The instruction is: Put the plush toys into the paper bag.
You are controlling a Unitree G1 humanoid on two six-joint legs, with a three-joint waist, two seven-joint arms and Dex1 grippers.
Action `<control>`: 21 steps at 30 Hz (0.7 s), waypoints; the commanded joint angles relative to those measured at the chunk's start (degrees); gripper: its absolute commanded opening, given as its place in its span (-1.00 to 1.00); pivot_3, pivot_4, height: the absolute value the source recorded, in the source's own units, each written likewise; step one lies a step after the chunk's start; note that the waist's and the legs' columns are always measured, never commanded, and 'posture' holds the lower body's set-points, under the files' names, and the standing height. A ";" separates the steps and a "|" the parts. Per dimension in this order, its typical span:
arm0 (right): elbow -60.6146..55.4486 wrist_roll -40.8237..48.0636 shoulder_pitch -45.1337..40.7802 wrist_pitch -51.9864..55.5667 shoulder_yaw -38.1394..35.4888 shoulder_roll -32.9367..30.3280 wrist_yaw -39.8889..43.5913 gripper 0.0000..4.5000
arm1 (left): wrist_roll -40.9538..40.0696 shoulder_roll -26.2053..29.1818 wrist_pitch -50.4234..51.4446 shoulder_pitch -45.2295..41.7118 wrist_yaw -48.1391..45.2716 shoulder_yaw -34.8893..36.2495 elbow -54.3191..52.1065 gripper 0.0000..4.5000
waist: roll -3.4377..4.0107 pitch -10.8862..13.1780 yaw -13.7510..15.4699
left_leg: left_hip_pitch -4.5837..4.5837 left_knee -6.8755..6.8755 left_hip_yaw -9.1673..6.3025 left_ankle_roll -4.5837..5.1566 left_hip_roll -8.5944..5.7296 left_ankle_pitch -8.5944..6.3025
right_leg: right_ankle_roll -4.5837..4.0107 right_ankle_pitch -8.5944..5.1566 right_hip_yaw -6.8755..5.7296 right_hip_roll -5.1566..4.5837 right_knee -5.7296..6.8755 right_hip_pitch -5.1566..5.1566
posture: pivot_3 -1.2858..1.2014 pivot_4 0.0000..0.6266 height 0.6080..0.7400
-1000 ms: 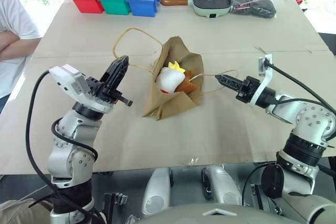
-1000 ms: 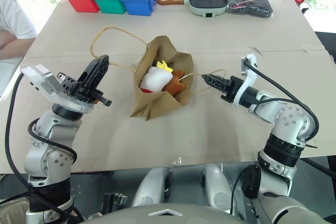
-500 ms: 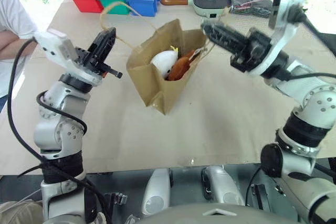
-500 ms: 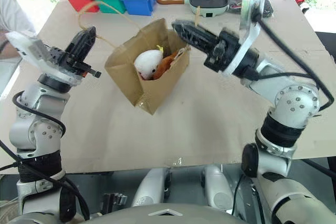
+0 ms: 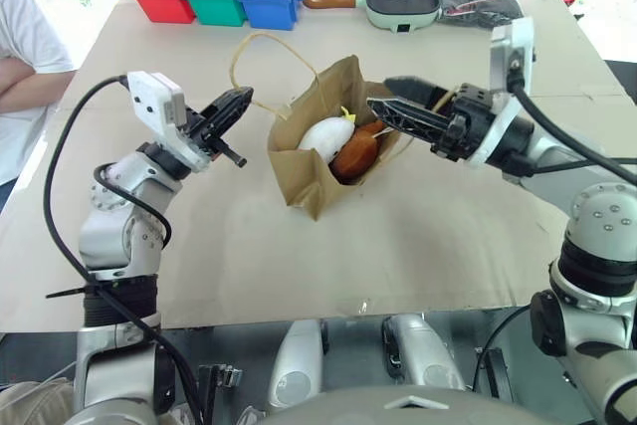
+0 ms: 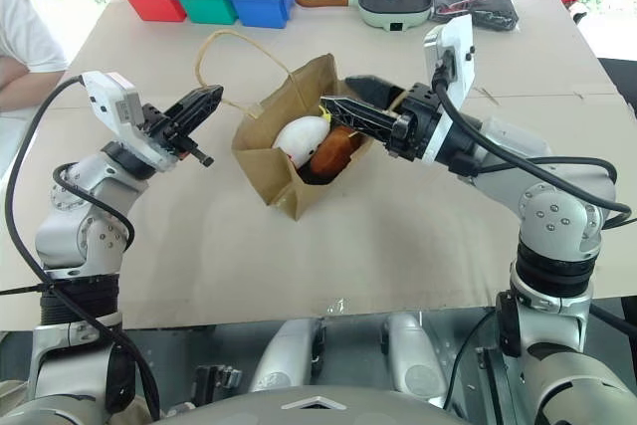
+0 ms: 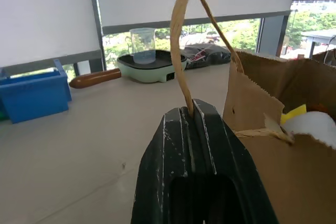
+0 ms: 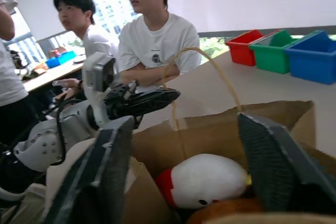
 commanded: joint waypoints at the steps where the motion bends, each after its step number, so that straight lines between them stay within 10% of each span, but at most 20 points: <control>1: 0.90 0.58 -0.49 -3.16 -1.38 -0.10 0.44 0.52 | -0.60 0.79 -0.83 -2.05 -0.84 2.06 0.78 -1.00 | 0.01 0.00 -0.09 | 0.00 0.00 0.02 0.00 0.00 0.00 | 0.00 0.00 0.03 -0.01 0.00 0.00 | 0.03 -0.52 1.00; 9: 6.82 12.48 -3.93 -6.93 -11.65 -1.04 -0.77 -0.95 | -4.43 -1.52 3.85 -5.57 8.89 8.95 4.49 -1.00 | 0.00 0.01 -0.17 | -0.03 -0.01 -0.02 0.00 0.02 0.00 | 0.00 0.00 -0.01 -0.02 0.03 -0.02 | 0.03 -0.52 1.00; 20: 9.02 11.42 -3.19 -5.70 -5.30 -3.02 -1.15 -0.95 | -5.29 -2.60 5.38 -7.06 9.52 9.19 3.38 -1.00 | -0.01 0.00 -0.20 | -0.03 0.02 -0.01 0.00 0.01 0.00 | 0.00 0.01 -0.01 -0.02 0.10 -0.03 | 0.03 -0.52 1.00; 21: 8.20 11.89 -1.94 -5.17 -3.53 -2.62 0.05 -0.72 | -5.23 -2.68 5.57 -6.47 9.55 9.25 2.79 -1.00 | -0.01 0.00 -0.22 | -0.02 0.02 -0.01 0.00 0.01 0.00 | 0.00 0.01 0.00 -0.02 0.11 -0.02 | 0.03 -0.52 1.00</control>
